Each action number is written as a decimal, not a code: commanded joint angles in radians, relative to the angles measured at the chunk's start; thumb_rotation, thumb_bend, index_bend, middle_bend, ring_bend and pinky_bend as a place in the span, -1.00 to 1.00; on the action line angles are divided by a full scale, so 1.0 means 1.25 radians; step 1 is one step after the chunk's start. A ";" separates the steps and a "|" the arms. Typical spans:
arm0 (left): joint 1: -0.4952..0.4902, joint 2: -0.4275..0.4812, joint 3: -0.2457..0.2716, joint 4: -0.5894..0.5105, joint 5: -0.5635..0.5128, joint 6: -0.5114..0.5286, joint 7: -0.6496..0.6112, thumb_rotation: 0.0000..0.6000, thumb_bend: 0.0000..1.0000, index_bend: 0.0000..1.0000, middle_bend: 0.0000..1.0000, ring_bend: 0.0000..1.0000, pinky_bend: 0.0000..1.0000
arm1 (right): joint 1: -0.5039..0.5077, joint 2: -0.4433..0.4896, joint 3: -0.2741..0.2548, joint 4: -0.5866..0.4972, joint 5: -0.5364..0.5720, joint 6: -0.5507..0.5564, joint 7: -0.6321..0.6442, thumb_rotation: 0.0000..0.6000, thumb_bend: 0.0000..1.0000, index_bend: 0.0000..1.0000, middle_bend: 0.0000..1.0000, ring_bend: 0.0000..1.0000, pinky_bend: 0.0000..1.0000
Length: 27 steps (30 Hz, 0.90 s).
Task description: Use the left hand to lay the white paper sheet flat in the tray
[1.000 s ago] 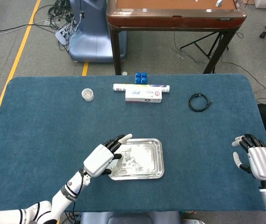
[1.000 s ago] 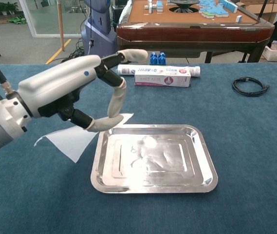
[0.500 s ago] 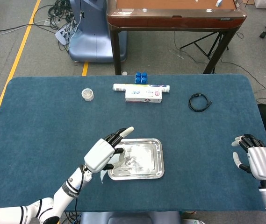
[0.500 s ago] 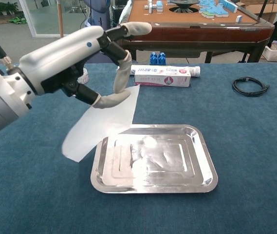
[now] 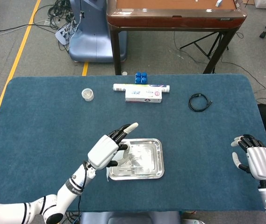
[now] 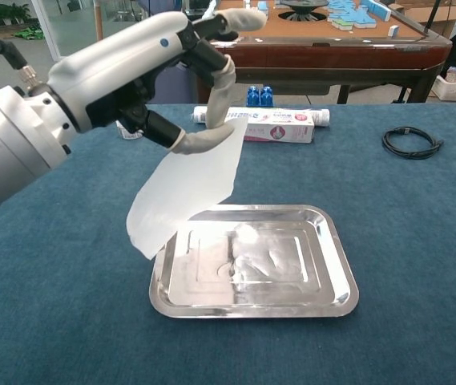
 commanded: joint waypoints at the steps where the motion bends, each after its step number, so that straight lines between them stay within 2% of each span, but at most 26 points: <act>1: -0.009 -0.003 -0.007 -0.003 -0.003 -0.003 -0.001 1.00 0.48 0.38 -0.93 -1.00 -0.52 | 0.000 0.000 0.000 0.000 0.000 0.000 0.000 1.00 -0.10 -0.17 -0.33 -0.61 -0.42; 7: -0.028 -0.019 -0.019 0.000 -0.013 -0.012 -0.010 1.00 0.48 0.38 -0.93 -1.00 -0.52 | 0.001 -0.001 0.000 0.001 0.001 -0.002 -0.001 1.00 -0.10 -0.17 -0.33 -0.61 -0.42; 11: -0.038 -0.029 -0.009 0.004 -0.003 -0.015 -0.021 1.00 0.48 0.38 -0.93 -1.00 -0.52 | 0.001 0.000 0.000 0.000 0.001 -0.002 -0.001 1.00 -0.10 -0.17 -0.33 -0.61 -0.42; 27: -0.029 -0.028 0.101 -0.023 0.078 -0.006 -0.086 1.00 0.48 0.38 -0.93 -1.00 -0.52 | 0.000 0.002 0.001 0.000 0.003 -0.001 0.005 1.00 -0.10 -0.17 -0.33 -0.61 -0.42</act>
